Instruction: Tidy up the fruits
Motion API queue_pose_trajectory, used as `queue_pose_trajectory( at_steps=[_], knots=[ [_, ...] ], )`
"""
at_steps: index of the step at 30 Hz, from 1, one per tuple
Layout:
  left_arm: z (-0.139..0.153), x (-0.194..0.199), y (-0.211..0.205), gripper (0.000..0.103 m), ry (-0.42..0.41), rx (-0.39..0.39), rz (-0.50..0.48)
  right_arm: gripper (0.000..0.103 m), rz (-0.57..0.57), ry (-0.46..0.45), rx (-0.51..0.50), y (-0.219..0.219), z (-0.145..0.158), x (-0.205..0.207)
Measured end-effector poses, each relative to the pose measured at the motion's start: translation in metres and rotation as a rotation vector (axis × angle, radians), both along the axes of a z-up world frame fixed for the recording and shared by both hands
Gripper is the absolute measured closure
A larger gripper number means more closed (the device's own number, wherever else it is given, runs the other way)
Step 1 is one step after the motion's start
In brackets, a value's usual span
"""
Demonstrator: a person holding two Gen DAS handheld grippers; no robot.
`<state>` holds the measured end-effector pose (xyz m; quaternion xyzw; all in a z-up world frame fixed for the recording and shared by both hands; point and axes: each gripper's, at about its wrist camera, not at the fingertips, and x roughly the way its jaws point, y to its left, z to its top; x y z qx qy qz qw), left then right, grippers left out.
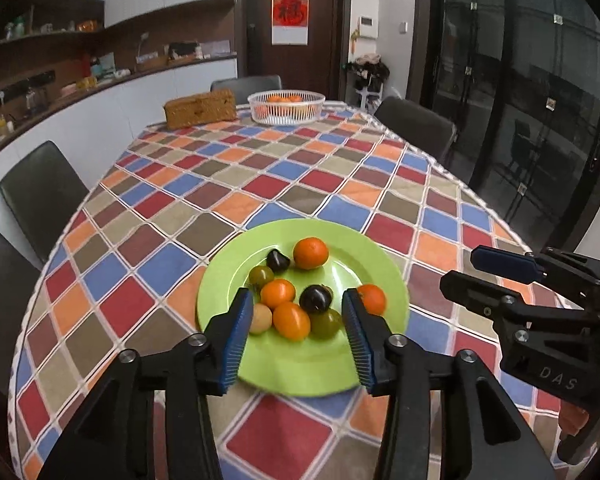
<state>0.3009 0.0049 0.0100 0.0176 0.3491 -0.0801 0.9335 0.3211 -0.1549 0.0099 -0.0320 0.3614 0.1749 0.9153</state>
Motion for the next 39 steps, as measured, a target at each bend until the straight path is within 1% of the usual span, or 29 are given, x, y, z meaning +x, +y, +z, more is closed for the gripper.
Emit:
queue_pose_trajectory(
  at_steps=[1,3,5,8,9,11,14,16,18,20,27,39],
  knots=[
    [0.003,-0.009,-0.001,0.055,-0.011,0.003,0.002,0.060,-0.001,-0.009,0.002,-0.001,0.003,-0.007],
    [0.008,-0.025,-0.002,0.049,-0.032,0.012,0.009,0.059,-0.003,-0.024,0.013,-0.004,0.010,-0.023],
    [0.012,-0.041,-0.003,0.047,-0.048,0.022,0.017,0.054,-0.006,-0.036,0.019,-0.006,0.015,-0.037],
    [0.017,-0.069,-0.002,0.042,-0.068,0.025,0.032,0.054,-0.015,-0.063,0.020,-0.010,0.021,-0.061],
    [0.017,-0.075,-0.002,0.039,-0.071,0.023,0.036,0.053,-0.016,-0.067,0.021,-0.011,0.023,-0.068],
    [0.018,-0.089,-0.001,0.039,-0.078,0.015,0.044,0.046,-0.028,-0.078,0.013,-0.014,0.024,-0.082],
    [0.020,-0.109,-0.001,0.033,-0.090,0.014,0.057,0.045,-0.042,-0.108,-0.005,-0.016,0.026,-0.104],
    [0.023,-0.124,-0.003,0.030,-0.115,0.022,0.061,0.044,-0.050,-0.115,-0.013,-0.018,0.027,-0.118],
    [0.025,-0.137,-0.005,0.026,-0.135,0.030,0.060,0.041,-0.054,-0.121,-0.008,-0.020,0.028,-0.130],
    [0.028,-0.150,-0.006,0.024,-0.147,0.029,0.063,0.038,-0.062,-0.131,-0.005,-0.022,0.029,-0.142],
    [0.035,-0.183,-0.010,0.019,-0.184,0.045,0.086,0.038,-0.056,-0.142,0.028,-0.027,0.032,-0.180],
    [0.042,-0.222,-0.014,0.015,-0.217,0.022,0.083,0.038,-0.080,-0.182,0.049,-0.037,0.035,-0.222]
  ],
)
